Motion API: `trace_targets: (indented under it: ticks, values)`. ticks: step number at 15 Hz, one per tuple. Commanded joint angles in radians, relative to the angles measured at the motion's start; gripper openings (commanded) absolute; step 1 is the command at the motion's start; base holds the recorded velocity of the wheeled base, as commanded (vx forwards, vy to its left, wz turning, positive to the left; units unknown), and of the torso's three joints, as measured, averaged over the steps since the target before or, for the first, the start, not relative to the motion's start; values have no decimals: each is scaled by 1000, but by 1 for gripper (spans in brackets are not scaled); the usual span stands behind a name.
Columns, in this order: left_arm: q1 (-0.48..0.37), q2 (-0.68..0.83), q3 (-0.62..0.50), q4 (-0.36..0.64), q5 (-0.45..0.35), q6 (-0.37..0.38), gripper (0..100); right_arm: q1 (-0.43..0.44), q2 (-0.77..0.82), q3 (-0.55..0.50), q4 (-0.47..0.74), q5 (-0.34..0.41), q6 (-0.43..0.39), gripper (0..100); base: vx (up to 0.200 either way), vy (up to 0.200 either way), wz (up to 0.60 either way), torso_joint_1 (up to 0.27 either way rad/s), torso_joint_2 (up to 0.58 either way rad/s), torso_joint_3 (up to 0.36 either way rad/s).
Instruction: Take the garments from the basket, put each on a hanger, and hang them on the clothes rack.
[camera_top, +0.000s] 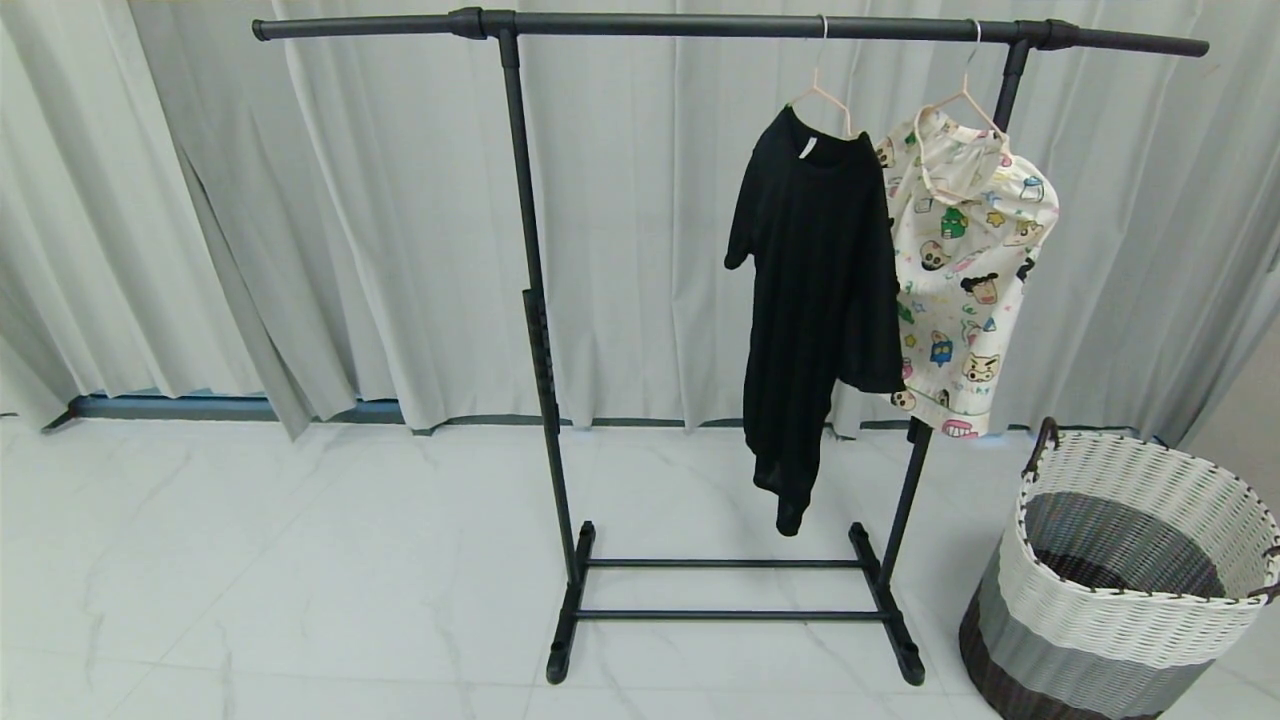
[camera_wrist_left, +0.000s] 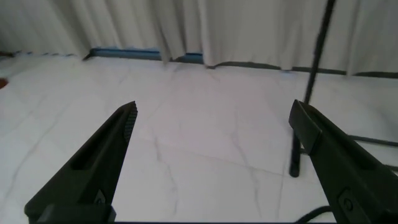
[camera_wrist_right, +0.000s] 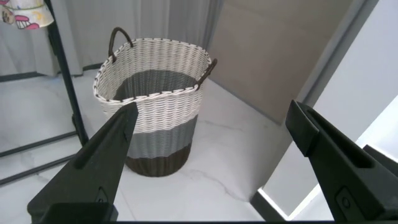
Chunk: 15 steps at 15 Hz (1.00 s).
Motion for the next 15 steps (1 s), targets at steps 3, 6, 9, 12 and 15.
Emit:
trace_targets:
  ticks: [3, 6, 9, 12, 15]
  values:
    - [22, -114, 0, 1, -54, -108, 100, 0, 0, 0, -16, 12, 1, 100, 0, 0, 0, 0, 0, 0]
    - [22, -114, 0, 10, -359, -107, 100, 0, 0, 0, -19, 81, 13, 100, 0, 0, 0, 0, 0, 0]
    - [18, -113, 0, 63, -384, -133, 100, 0, 0, 0, 0, 170, 145, 100, 0, 0, 0, 0, 0, 0]
    - [18, -114, 0, 63, -381, -143, 100, 0, -1, 0, 13, 302, 198, 100, 0, 0, 0, 0, 0, 0]
    - [18, -114, 0, 63, -381, -143, 100, 0, -1, 0, 57, 468, 115, 100, 0, 0, 0, 0, 0, 0]
